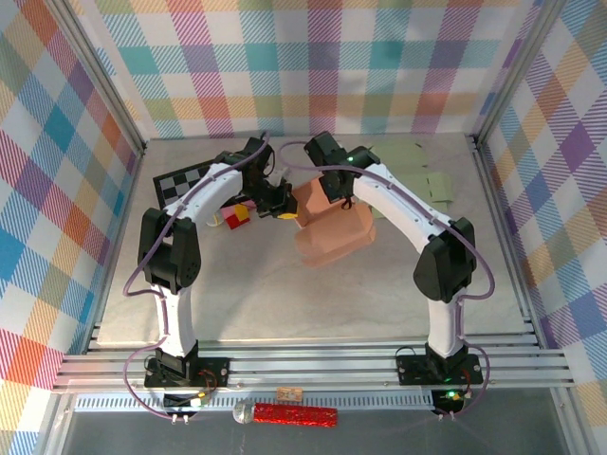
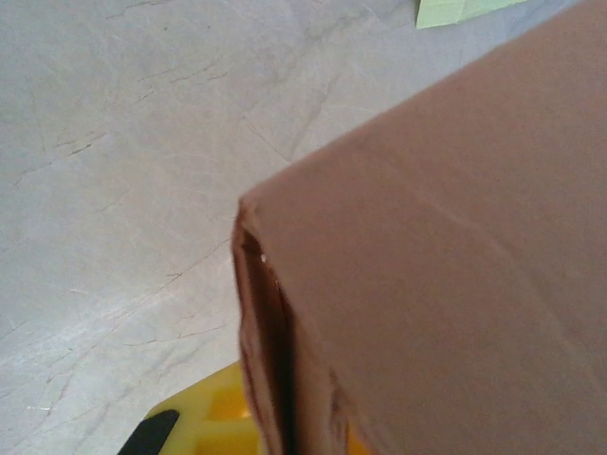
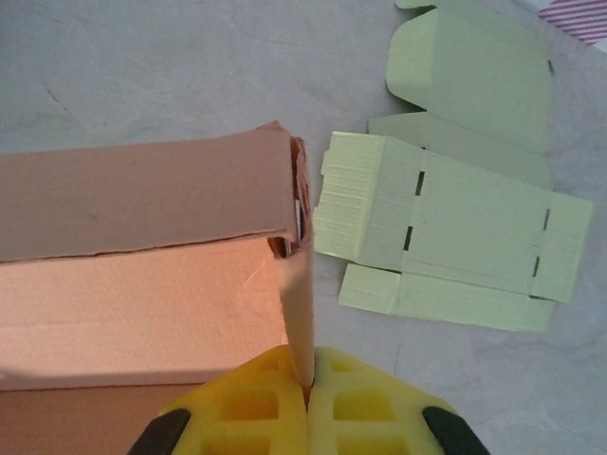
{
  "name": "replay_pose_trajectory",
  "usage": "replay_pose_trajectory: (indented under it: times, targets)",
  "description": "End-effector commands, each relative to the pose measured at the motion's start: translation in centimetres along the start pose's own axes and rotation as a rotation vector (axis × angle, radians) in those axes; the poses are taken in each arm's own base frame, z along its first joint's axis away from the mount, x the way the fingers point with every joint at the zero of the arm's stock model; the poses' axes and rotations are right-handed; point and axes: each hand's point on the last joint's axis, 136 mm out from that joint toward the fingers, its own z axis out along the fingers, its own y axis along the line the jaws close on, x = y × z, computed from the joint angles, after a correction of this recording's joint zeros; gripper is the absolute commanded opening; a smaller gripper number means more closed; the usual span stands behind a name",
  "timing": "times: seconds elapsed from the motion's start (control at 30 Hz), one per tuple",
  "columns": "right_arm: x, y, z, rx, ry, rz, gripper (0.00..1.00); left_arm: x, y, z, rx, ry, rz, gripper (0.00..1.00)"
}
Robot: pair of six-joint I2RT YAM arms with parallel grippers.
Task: Fold the paper box
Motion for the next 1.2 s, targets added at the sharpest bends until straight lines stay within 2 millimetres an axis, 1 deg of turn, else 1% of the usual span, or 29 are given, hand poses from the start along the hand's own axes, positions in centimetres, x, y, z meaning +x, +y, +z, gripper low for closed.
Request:
replay_pose_trajectory:
  times: [0.0, 0.03, 0.07, 0.13, 0.2, 0.27, 0.3, 0.47, 0.53, 0.57, 0.7, 0.77, 0.8, 0.87, 0.93, 1.03, 1.17]
  targets:
    - [-0.5, -1.9, -0.3, 0.1, -0.013, 0.031, 0.0, 0.6, -1.2, -1.0, 0.014, -0.002, 0.008, 0.0]
    - [-0.5, -1.9, -0.3, 0.092, -0.013, 0.032, 0.05, 0.5, -1.2, -1.0, 0.014, -0.002, 0.007, 0.0]
    - [-0.4, -1.2, -0.3, 0.051, -0.007, 0.031, 0.1, 0.5, -1.2, -1.0, 0.014, -0.004, 0.007, 0.0]
    - [-0.2, -0.6, -0.2, 0.018, 0.003, 0.026, 0.19, 0.5, -1.2, -1.0, 0.013, -0.005, 0.007, 0.0]
    - [0.3, -0.3, 0.2, 0.009, 0.025, 0.019, 0.24, 0.5, -1.2, -1.0, 0.01, -0.005, 0.005, 0.0]
    - [0.7, -0.2, 0.5, 0.01, 0.04, 0.012, 0.25, 0.4, -1.2, -1.1, 0.01, -0.008, 0.006, 0.0]
    - [1.0, -0.2, 0.7, 0.012, 0.047, 0.011, 0.25, 0.4, -1.2, -1.1, 0.01, -0.008, 0.006, 0.0]
    - [1.2, -0.7, 0.8, 0.038, 0.05, 0.01, 0.1, 0.4, -1.2, -1.1, 0.009, -0.007, 0.004, 0.0]
    - [1.2, -1.2, 0.9, 0.072, 0.06, 0.006, 0.02, 0.4, -1.2, -1.1, 0.008, -0.007, 0.002, 0.0]
    - [1.3, -1.4, 1.0, 0.091, 0.065, 0.004, 0.0, 0.3, -1.2, -1.1, 0.007, -0.01, 0.001, 0.0]
    - [1.3, -2.4, 1.1, 0.179, 0.06, -0.006, 0.0, 0.2, -1.3, -1.1, 0.0, -0.013, -0.003, 0.0]
    - [1.3, -2.4, 1.0, 0.192, 0.06, -0.013, 0.0, 0.2, -1.3, -1.1, -0.005, -0.015, -0.007, 0.0]
    - [1.3, -2.1, 1.0, 0.177, 0.059, -0.016, 0.0, 0.1, -1.2, -1.1, -0.008, -0.017, -0.013, 0.0]
    - [1.3, -1.5, 0.7, 0.129, 0.059, -0.012, 0.15, 0.1, -1.0, -1.0, -0.018, -0.019, -0.023, 0.0]
    - [1.4, -1.0, 0.4, 0.079, 0.057, -0.009, 0.26, 0.2, -0.8, -0.9, -0.026, -0.018, -0.033, 0.0]
    - [2.3, -0.6, 0.2, 0.043, 0.076, -0.01, 0.3, 0.1, -0.8, -0.9, -0.027, -0.021, -0.043, 0.0]
    - [3.3, -0.4, 0.7, 0.036, 0.097, -0.013, 0.29, 0.0, -0.8, -0.8, -0.024, -0.018, -0.044, 0.0]
